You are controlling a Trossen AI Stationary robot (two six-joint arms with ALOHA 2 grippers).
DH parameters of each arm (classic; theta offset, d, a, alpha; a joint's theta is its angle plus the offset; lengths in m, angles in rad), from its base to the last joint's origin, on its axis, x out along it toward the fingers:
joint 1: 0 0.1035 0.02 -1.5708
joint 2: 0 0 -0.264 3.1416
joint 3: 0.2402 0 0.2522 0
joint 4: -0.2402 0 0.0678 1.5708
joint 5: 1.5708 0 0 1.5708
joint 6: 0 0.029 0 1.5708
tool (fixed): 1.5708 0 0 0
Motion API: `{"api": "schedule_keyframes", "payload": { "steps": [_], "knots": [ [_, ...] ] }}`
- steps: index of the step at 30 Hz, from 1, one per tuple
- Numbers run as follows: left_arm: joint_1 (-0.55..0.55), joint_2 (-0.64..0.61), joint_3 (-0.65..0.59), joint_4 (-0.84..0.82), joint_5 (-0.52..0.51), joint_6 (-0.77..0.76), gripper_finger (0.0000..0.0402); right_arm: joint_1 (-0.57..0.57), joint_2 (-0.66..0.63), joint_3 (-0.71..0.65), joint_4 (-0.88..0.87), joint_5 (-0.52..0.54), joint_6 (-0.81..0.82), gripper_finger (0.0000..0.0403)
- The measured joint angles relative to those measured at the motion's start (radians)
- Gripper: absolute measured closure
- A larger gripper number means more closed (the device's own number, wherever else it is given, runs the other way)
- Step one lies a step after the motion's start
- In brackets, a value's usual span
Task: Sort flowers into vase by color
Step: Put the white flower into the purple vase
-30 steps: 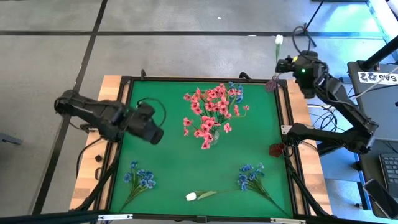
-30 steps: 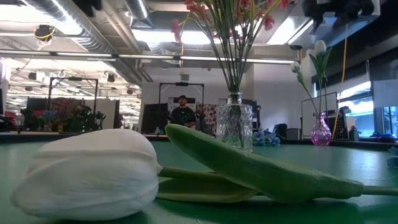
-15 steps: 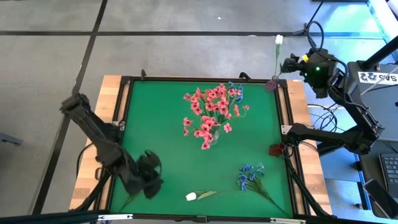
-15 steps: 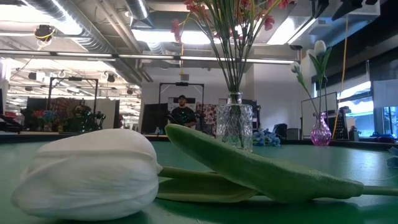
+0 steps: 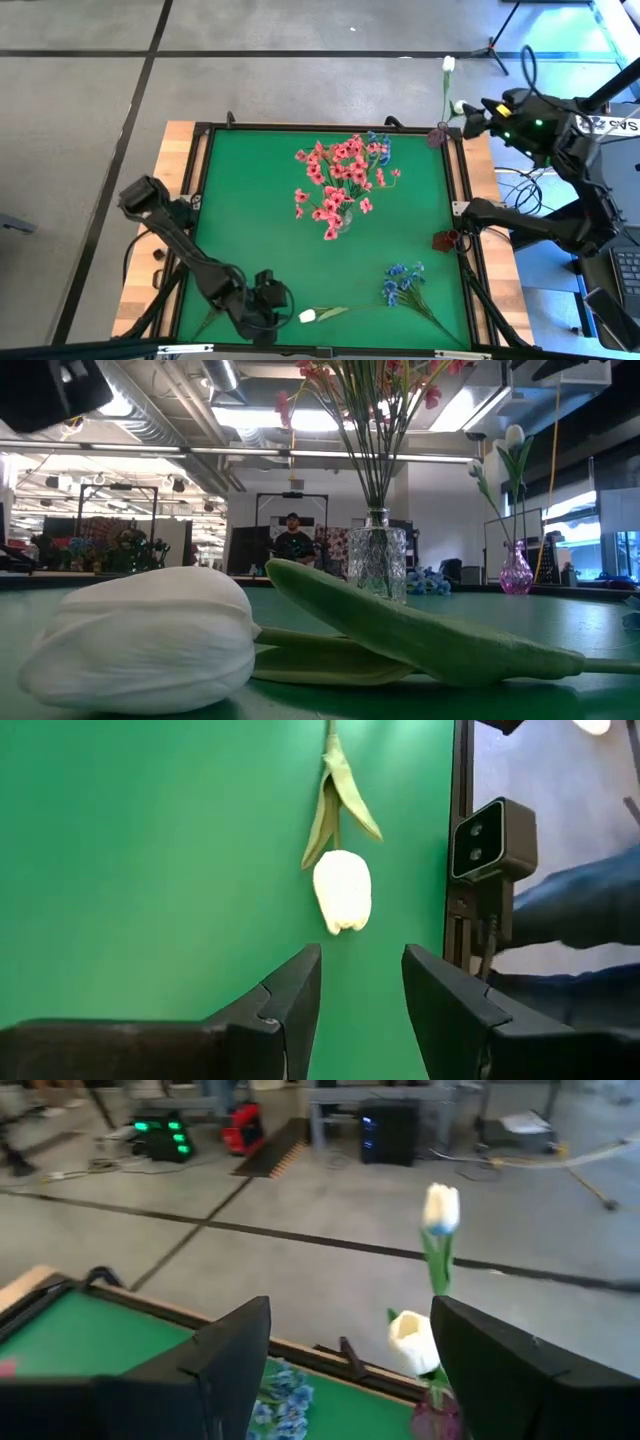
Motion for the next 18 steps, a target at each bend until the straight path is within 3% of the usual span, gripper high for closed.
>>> {"api": "schedule_keyframes", "payload": {
  "steps": [3,13,18],
  "knots": [
    [0.006,0.043,0.0,0.034,-0.001,0.018,0.0257,0.0,-0.03,0.0,-0.003,-0.14,-0.049,0.0127],
    [0.073,0.104,0.0,0.047,-0.018,0.022,0.0215,0.001,-0.021,-0.054,-0.022,-0.775,-0.122,0.0127],
    [0.088,0.104,0.0,0.035,-0.011,0.019,0.0214,0.001,-0.03,-0.103,-0.004,-0.903,-0.134,0.0127]
  ]
}}
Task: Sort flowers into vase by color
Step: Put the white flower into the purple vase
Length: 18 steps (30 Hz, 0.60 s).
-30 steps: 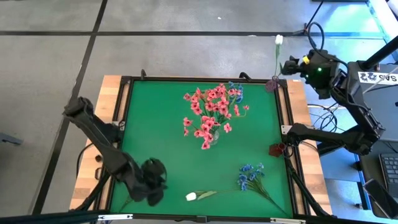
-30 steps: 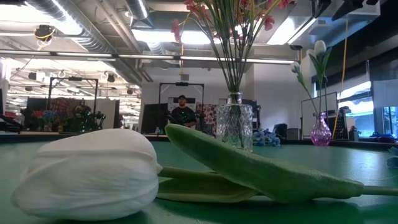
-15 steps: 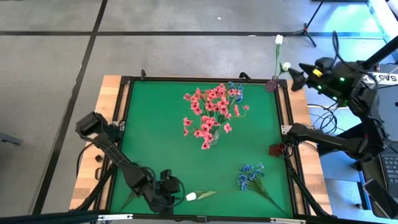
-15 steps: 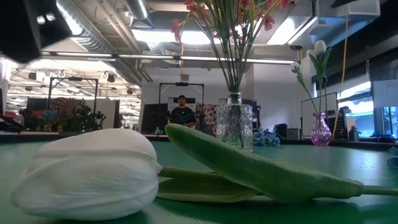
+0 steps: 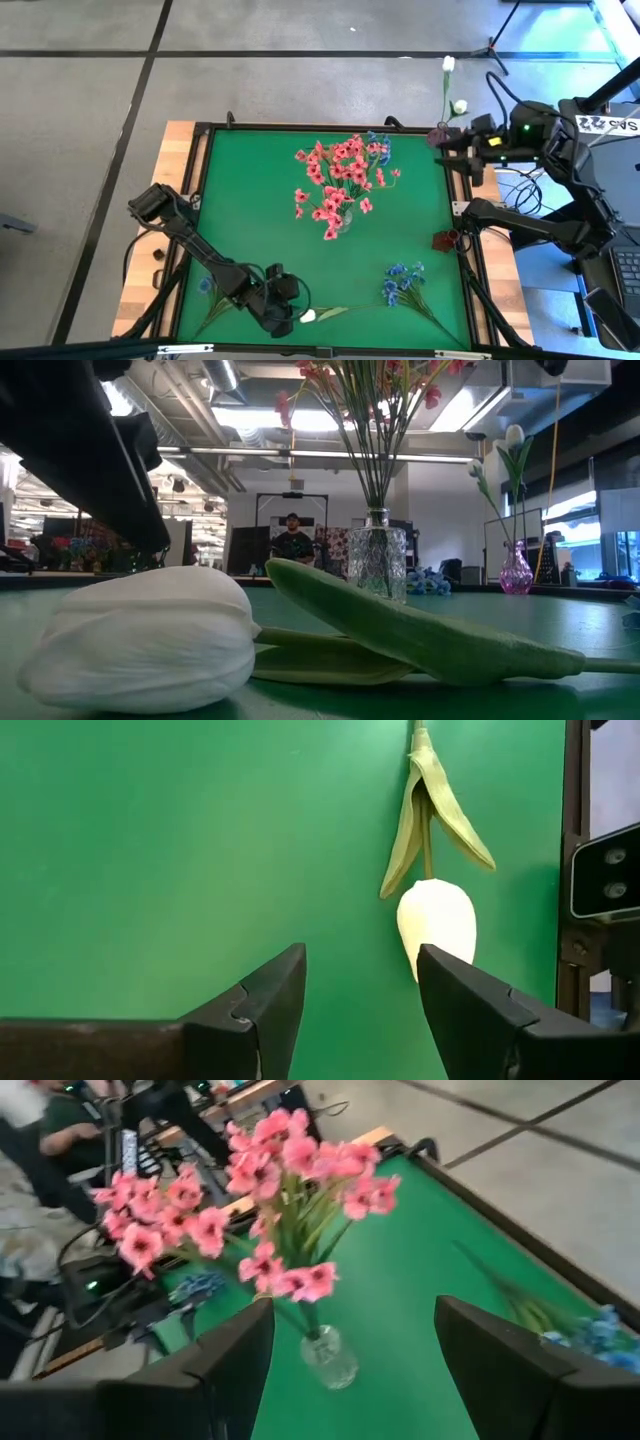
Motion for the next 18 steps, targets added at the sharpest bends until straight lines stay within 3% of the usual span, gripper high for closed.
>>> {"api": "schedule_keyframes", "payload": {
  "steps": [6,10,13,18],
  "knots": [
    [0.0,0.0,0.0,0.0,0.0,-0.028,0.0217,0.001,-0.016,-0.059,0.035,-0.125,0.006,0.0127],
    [0.0,0.0,0.0,0.0,0.001,0.003,0.0217,0.065,-0.023,-0.108,0.098,-0.135,0.04,0.0127],
    [0.0,0.0,0.0,0.0,0.0,0.054,0.0217,0.191,-0.02,-0.168,0.2,-0.085,0.09,0.0127],
    [0.0,0.0,0.0,-0.001,0.001,0.077,0.0217,0.475,0.022,-0.271,0.386,0.12,0.175,0.0127]
  ]
}}
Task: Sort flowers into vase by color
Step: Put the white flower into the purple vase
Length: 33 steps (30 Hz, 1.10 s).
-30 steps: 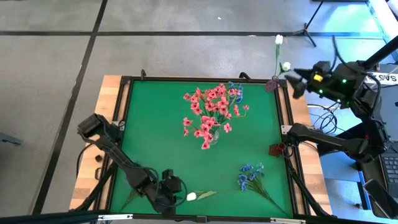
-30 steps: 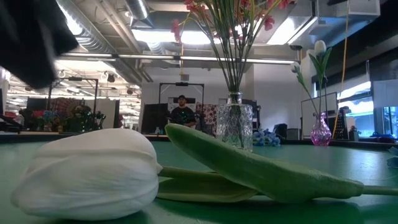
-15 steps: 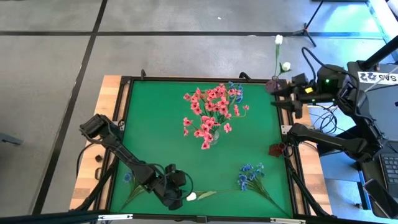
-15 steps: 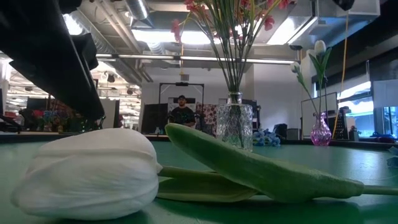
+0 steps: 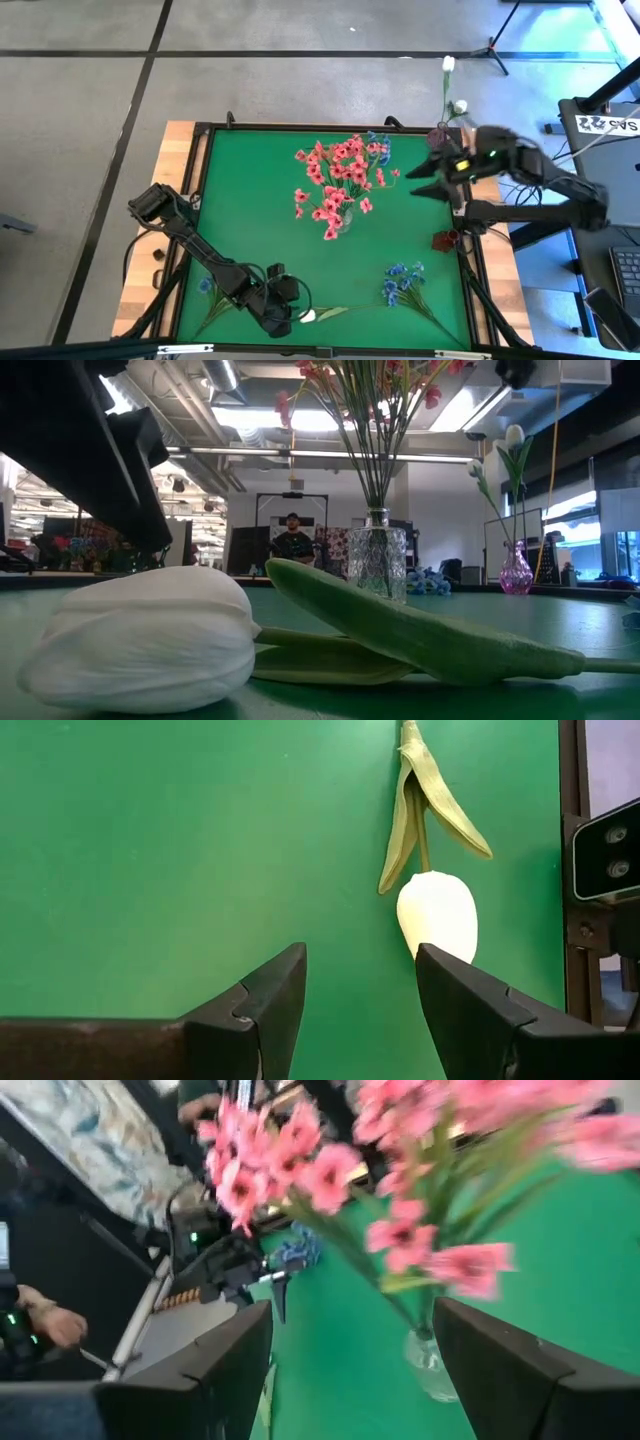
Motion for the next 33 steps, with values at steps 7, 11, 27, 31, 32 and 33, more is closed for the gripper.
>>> {"api": "schedule_keyframes", "payload": {
  "steps": [7,11,27,31,32,33],
  "knots": [
    [-0.003,0.0,0.0,0.0,0.001,0.0,0.0217,0.409,0.124,-0.026,0.092,0.302,0.094,0.0127],
    [-0.007,0.0,0.0,-0.002,0.002,0.0,0.0217,0.632,0.188,-0.027,0.141,0.468,0.175,0.0127],
    [-0.007,0.0,0.0,-0.031,-0.021,0.0,0.0217,0.991,0.661,-0.026,0.363,0.787,0.191,0.0127],
    [-0.007,0.0,0.0,-0.031,-0.021,0.0,0.0217,0.99,0.826,-0.026,0.542,0.783,0.129,0.0127],
    [-0.007,0.0,0.0,-0.03,-0.021,0.0,0.0217,0.99,0.87,-0.026,0.607,0.776,0.123,0.0127],
    [-0.007,0.0,0.0,-0.031,-0.021,0.0,0.0217,0.99,0.911,-0.026,0.668,0.767,0.12,0.0127]
  ]
}}
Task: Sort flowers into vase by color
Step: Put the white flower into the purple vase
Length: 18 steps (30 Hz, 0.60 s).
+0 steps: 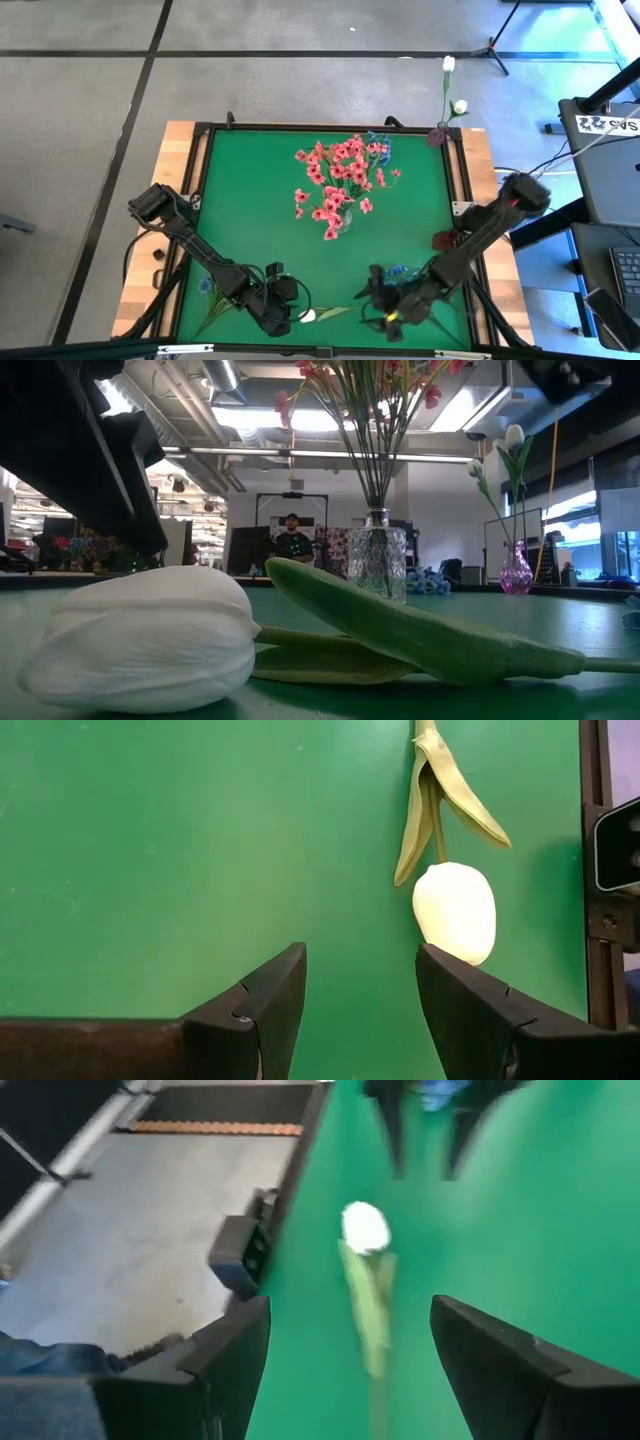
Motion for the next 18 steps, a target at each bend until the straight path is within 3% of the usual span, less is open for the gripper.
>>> {"api": "schedule_keyframes", "payload": {
  "steps": [5,13,18],
  "knots": [
    [0.0,0.0,0.0,0.0,-0.002,-0.01,0.0217,-0.008,0.174,0.0,0.216,0.0,-0.001,0.0127],
    [-0.004,0.0,0.0,0.0,-0.004,-0.052,0.0217,-0.065,0.335,0.001,0.326,0.011,-0.007,0.0127],
    [-0.007,0.0,0.0,0.0,-0.004,-0.047,0.0217,-0.103,0.417,0.001,0.449,-0.026,-0.098,0.0127]
  ]
}}
